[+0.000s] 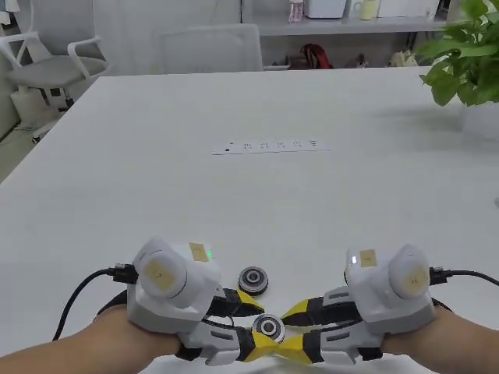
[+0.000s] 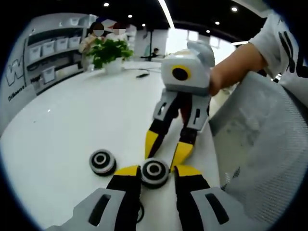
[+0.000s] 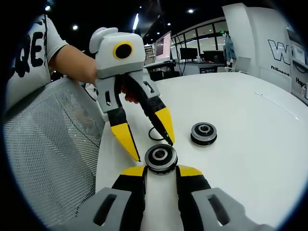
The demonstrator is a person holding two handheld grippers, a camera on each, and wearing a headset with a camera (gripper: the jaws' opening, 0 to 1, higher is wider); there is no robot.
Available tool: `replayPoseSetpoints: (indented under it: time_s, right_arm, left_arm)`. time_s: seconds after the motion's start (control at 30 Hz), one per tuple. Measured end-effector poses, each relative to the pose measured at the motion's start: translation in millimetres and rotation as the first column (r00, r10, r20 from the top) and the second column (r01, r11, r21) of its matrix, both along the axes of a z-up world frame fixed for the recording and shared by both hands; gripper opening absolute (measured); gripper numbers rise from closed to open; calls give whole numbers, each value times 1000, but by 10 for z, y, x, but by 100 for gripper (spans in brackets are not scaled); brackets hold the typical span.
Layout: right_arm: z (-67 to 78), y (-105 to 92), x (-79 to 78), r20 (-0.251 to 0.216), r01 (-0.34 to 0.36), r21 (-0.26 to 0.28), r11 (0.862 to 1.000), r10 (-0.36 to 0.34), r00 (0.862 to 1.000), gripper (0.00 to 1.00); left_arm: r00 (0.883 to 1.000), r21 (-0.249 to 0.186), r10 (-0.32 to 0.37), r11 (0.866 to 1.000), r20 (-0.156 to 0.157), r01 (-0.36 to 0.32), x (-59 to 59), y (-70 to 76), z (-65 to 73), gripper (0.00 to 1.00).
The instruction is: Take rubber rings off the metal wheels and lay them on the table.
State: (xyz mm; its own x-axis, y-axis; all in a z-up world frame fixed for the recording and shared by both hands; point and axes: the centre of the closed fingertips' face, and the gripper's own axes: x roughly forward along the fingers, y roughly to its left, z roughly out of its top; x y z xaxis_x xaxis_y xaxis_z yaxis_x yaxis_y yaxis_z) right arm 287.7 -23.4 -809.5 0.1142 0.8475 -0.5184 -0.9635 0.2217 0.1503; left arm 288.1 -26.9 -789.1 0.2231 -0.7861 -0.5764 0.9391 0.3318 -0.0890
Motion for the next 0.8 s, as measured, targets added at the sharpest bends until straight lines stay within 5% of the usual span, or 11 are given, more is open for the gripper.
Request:
replayPoseSetpoints:
  time_s: [0.8]
  right_arm:
    - [9, 23, -5, 7, 0, 5, 1000, 0, 1000, 22]
  left_arm:
    - [997, 36, -5, 999, 76, 2, 18, -3, -55, 14]
